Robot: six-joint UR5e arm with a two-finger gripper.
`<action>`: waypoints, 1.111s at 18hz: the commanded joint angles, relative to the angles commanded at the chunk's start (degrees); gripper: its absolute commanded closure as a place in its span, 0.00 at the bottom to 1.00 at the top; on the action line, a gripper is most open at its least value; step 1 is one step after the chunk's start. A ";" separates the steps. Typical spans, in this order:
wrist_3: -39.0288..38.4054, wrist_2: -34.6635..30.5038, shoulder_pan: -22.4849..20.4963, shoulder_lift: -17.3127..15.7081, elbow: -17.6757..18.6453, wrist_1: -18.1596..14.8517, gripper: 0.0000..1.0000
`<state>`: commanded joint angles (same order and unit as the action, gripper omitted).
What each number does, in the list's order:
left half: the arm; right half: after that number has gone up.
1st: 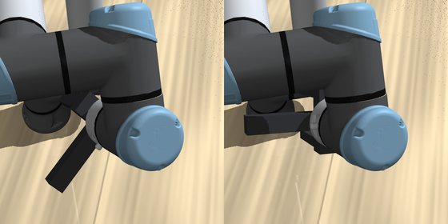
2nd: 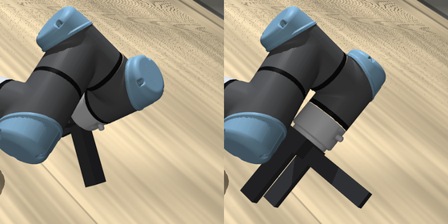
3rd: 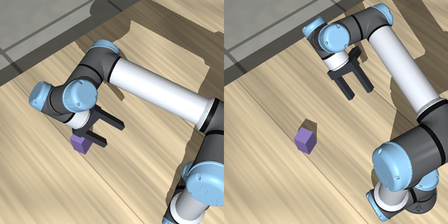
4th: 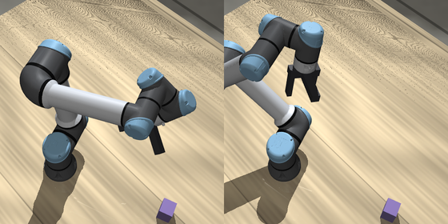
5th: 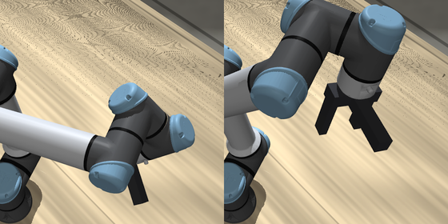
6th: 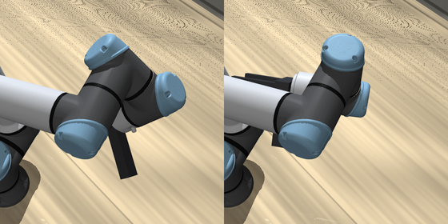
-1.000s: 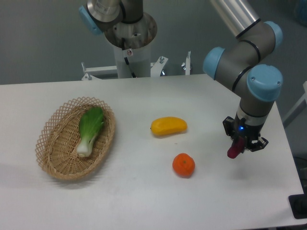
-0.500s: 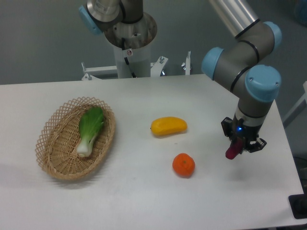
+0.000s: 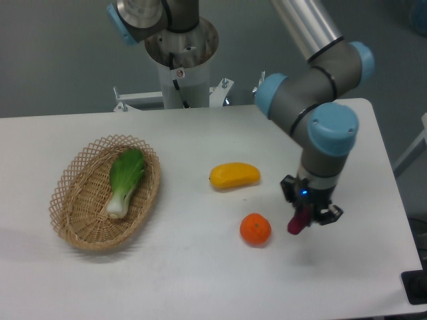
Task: Place the sweet potato in the basket
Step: 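Carry the held purple sweet potato over to the wicker basket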
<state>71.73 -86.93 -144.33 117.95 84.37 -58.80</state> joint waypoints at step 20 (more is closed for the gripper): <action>-10.56 -1.66 28.56 -7.82 8.79 0.44 0.97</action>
<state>61.17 -88.59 -115.77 110.13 93.16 -58.36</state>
